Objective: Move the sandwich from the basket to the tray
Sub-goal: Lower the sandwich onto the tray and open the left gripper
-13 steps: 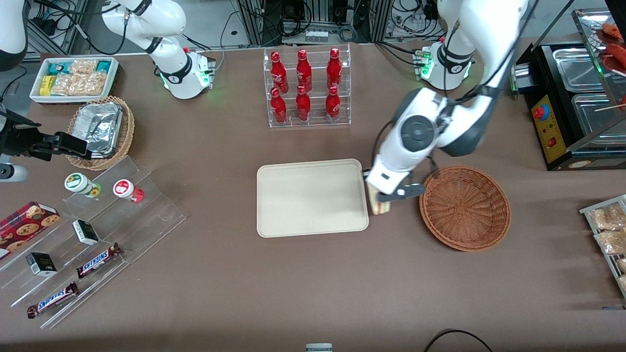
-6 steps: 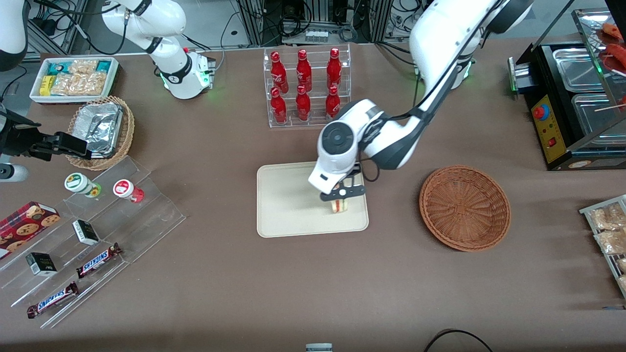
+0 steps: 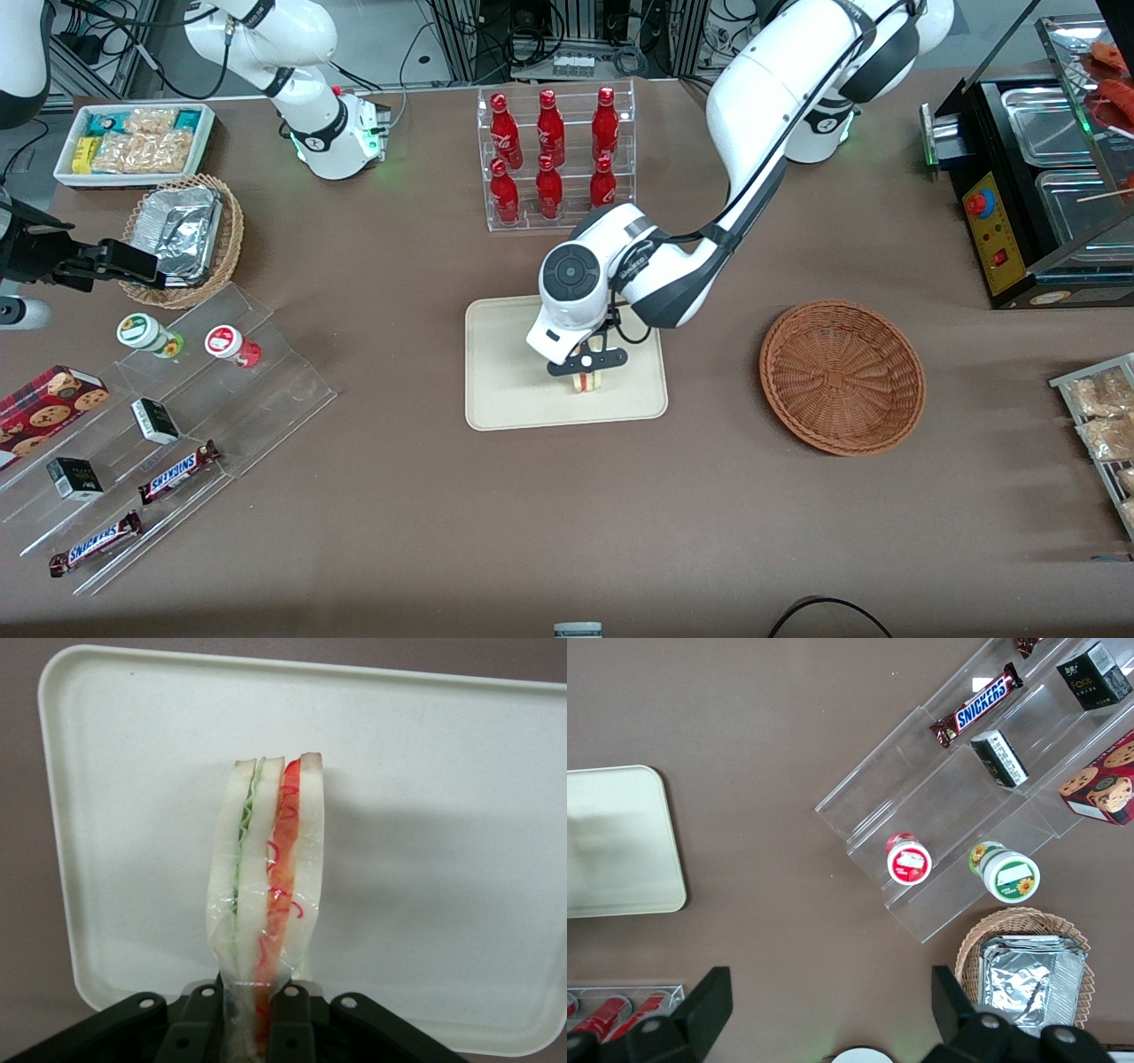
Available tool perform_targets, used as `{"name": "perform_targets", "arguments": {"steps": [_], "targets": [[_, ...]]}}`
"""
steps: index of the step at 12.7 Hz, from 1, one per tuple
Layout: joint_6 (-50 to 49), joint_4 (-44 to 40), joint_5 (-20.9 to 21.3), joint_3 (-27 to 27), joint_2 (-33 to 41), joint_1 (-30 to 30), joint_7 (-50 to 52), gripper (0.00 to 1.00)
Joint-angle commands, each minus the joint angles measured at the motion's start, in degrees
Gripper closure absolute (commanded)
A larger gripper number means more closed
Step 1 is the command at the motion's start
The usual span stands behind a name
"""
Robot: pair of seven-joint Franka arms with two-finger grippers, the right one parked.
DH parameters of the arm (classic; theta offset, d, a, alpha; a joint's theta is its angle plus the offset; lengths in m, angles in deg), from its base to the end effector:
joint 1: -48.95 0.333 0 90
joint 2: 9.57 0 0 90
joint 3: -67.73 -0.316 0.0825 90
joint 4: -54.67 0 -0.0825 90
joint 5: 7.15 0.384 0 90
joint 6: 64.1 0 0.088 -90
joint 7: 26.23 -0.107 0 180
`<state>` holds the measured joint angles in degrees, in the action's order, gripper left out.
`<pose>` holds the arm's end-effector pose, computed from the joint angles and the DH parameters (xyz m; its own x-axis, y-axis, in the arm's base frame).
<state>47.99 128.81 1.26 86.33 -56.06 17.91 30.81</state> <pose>0.5217 -0.5134 0.2669 0.9778 0.1491 -0.1472 0.1456 -0.9887 -0.0349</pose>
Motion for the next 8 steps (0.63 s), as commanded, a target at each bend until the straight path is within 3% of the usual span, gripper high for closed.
{"name": "perform_targets", "arguments": {"steps": [1,8], "targets": [[-1.71,-4.88,1.08,-0.76,-3.07,-1.66,0.70,1.00],[-1.18,-6.29,2.49,-0.76,-4.31,-1.75,1.23,1.00]]}}
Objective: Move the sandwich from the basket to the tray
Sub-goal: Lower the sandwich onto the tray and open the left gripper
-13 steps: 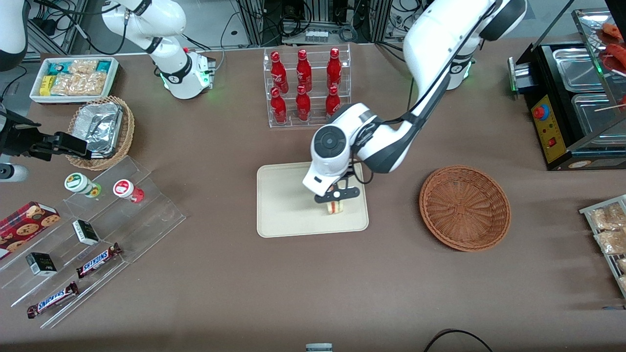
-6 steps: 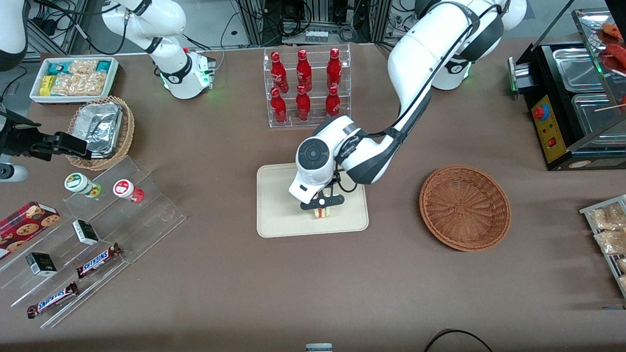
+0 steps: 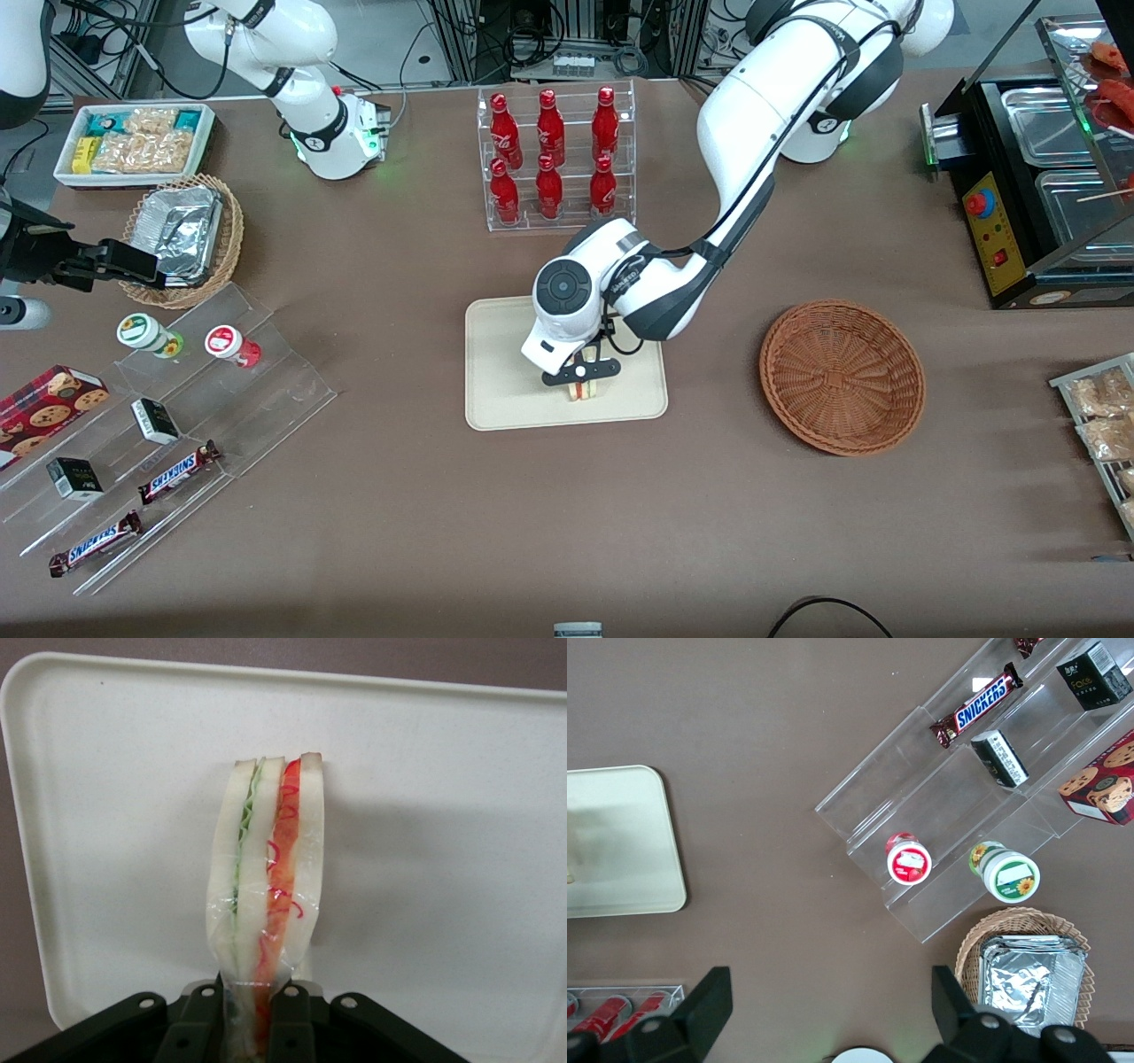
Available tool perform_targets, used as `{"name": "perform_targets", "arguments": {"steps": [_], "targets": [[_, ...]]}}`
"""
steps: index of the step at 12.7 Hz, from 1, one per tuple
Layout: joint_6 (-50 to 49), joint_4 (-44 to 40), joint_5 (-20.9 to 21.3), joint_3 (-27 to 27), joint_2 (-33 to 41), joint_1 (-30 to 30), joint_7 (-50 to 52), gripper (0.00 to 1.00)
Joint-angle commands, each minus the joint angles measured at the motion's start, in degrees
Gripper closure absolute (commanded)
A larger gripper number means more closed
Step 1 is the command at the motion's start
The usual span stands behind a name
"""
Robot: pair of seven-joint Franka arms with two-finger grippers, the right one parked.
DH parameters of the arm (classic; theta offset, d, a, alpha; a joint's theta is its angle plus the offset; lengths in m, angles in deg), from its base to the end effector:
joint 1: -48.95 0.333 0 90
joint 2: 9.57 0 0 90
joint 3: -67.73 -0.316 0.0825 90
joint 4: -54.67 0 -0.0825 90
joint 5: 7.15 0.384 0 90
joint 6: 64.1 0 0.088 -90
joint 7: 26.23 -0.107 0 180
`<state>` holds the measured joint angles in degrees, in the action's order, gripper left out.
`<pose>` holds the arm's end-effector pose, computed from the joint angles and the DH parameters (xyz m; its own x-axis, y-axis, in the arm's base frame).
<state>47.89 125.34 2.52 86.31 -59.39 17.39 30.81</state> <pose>0.5290 -0.5197 0.2514 0.9795 0.1447 -0.1400 0.1409 -0.9893 -0.0368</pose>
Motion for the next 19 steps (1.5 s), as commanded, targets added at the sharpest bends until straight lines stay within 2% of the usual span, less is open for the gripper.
{"name": "perform_targets", "arguments": {"steps": [1,8,9,10,14,19], "targets": [[-1.07,-2.82,1.23,-0.73,-1.24,-1.23,1.49,1.00],[0.25,-2.73,3.08,-0.73,-2.56,-1.58,6.15,1.00],[0.77,-2.73,2.99,-0.73,-2.56,-1.58,6.06,0.58],[0.95,-2.73,2.99,-0.73,-2.56,-1.49,5.62,0.01],[0.25,-2.82,2.90,-0.64,-0.81,-1.40,5.27,0.00],[-5.54,-3.61,2.28,-0.12,5.95,-0.61,5.09,0.00]]}}
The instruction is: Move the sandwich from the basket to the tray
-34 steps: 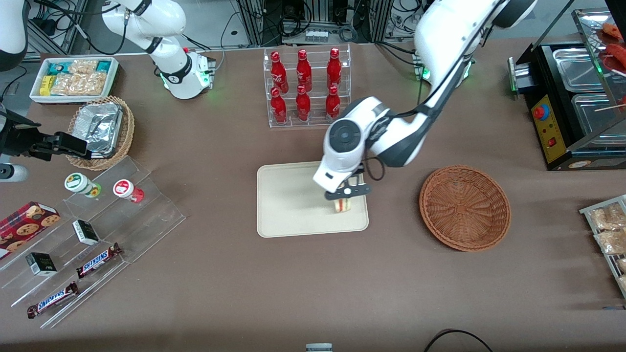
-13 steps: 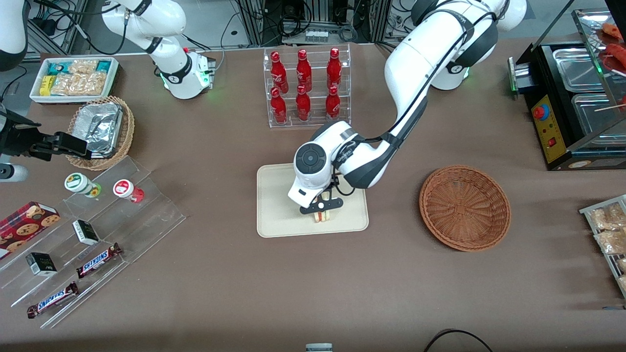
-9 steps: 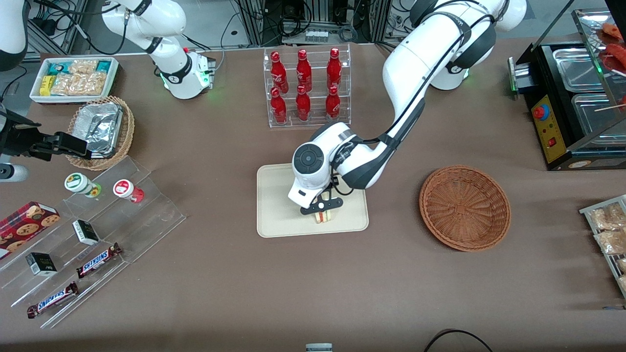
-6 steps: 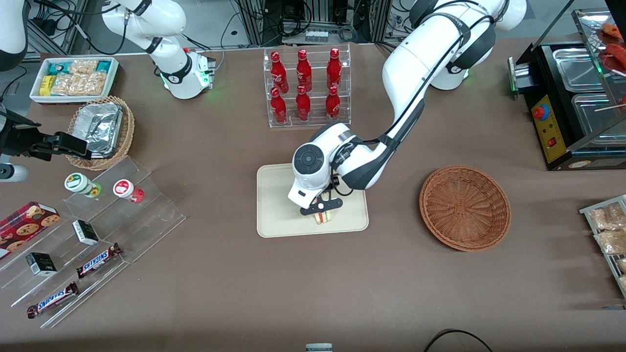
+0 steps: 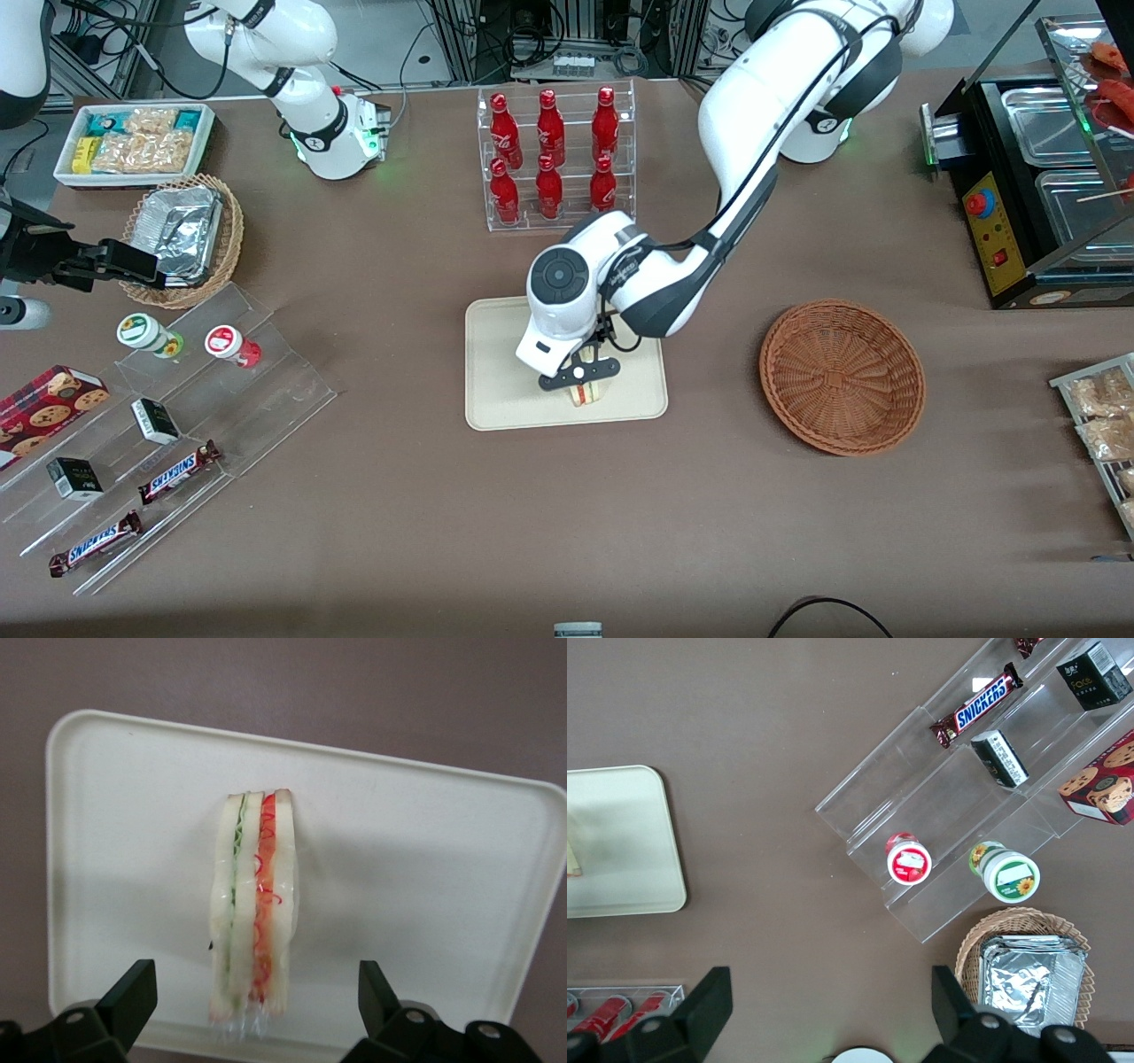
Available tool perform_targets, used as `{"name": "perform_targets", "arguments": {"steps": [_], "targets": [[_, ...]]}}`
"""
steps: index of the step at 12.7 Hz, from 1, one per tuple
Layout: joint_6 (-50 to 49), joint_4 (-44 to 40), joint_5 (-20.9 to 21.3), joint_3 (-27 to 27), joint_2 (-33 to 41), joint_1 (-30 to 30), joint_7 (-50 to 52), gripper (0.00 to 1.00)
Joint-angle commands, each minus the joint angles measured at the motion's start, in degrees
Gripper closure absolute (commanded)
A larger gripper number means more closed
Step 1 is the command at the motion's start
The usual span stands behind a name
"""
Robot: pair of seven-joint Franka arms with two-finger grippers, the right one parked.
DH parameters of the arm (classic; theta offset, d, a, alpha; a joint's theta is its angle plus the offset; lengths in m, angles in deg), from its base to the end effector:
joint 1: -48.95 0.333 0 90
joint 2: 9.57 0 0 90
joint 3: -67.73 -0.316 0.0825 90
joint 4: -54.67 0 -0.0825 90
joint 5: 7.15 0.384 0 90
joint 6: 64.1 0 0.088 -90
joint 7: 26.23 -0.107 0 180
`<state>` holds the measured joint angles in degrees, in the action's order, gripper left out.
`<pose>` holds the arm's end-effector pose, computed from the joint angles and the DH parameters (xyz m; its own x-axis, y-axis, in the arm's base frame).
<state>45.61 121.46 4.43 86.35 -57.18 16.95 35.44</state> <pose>0.5403 -0.5249 0.3066 0.9747 0.2135 -0.0658 0.2131 -0.9769 -0.0141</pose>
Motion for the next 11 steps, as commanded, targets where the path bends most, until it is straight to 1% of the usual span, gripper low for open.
{"name": "perform_targets", "arguments": {"steps": [1,3,4,6,8,9,11], "targets": [[-4.32,0.18,0.38,-0.16,4.71,-0.16,0.46,0.00],[-6.86,-0.26,0.20,-0.16,6.64,1.23,-1.54,0.00],[-7.84,-0.26,-1.98,-0.07,7.61,3.24,-5.04,0.00],[-9.76,0.09,-3.14,-0.77,10.42,4.49,-14.00,0.00],[-14.24,0.18,-3.49,-0.08,11.83,10.00,-21.39,0.00],[-16.26,0.70,-4.19,-0.24,13.40,11.60,-25.43,0.00],[-19.44,4.02,-4.98,-0.33,17.09,16.42,-31.42,0.00]]}}
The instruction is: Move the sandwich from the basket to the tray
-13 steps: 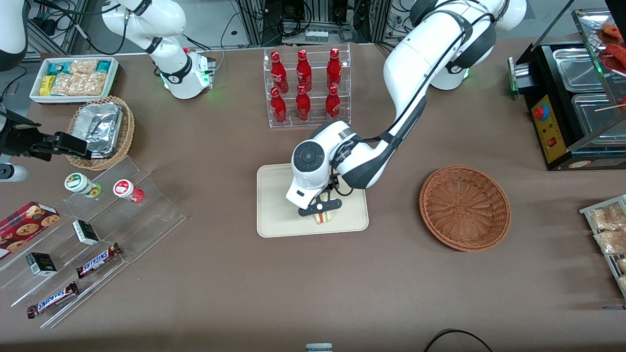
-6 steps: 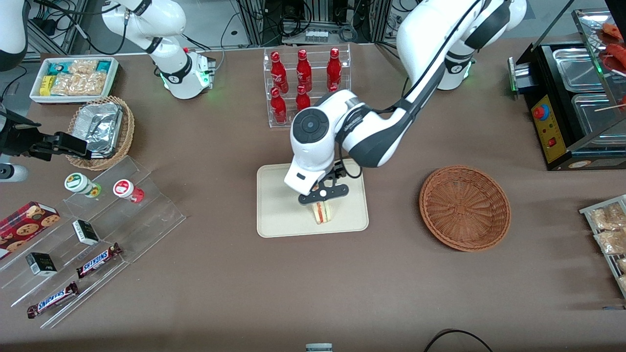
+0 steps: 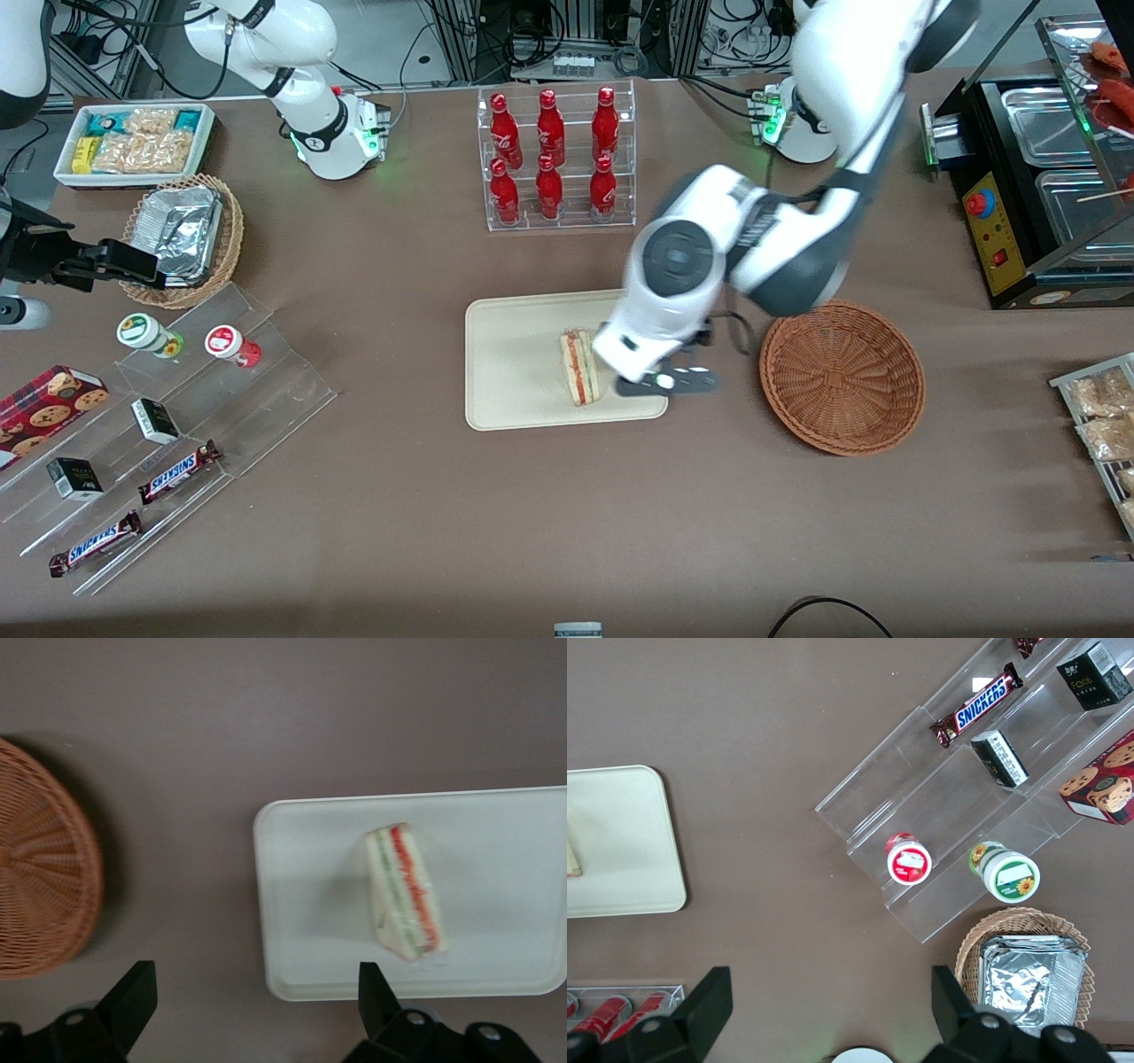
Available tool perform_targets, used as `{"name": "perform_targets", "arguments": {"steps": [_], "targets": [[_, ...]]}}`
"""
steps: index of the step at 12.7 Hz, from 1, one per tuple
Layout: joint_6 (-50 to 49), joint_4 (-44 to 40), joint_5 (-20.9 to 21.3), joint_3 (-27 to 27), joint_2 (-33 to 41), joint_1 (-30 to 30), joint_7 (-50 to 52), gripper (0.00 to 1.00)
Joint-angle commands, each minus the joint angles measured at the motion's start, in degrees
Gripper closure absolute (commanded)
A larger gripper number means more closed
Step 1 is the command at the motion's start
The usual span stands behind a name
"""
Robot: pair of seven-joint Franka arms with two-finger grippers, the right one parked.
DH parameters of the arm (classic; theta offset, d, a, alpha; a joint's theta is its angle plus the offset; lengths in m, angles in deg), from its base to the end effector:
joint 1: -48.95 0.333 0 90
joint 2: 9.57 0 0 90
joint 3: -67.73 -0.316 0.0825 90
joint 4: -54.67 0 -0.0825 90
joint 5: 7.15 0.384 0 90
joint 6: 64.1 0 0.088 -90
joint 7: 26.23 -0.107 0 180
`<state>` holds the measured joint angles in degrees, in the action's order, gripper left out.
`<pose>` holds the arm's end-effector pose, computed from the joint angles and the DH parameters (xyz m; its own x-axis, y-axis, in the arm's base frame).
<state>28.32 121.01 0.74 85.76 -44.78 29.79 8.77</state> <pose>0.6073 -0.3694 0.4413 0.9910 -0.0079 -0.1338 -0.0134 -0.9991 -0.0401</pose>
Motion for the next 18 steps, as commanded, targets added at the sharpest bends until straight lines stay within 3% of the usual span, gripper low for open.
{"name": "perform_targets", "arguments": {"steps": [1,3,7,13,15,18], "targets": [[-2.42,6.94,-1.38,0.43,6.63,6.73,-6.42,0.00],[-2.51,10.29,-2.43,0.26,9.80,10.79,-14.22,0.00],[-2.51,12.66,-3.67,0.34,13.14,16.69,-19.17,0.00],[-2.16,20.74,-3.76,0.08,20.43,20.21,-23.74,0.00],[-1.54,24.96,-5.77,-0.36,24.12,21.18,-26.11,0.00],[-1.63,30.41,-7.09,-4.13,29.66,21.27,-30.59,0.00]]}}
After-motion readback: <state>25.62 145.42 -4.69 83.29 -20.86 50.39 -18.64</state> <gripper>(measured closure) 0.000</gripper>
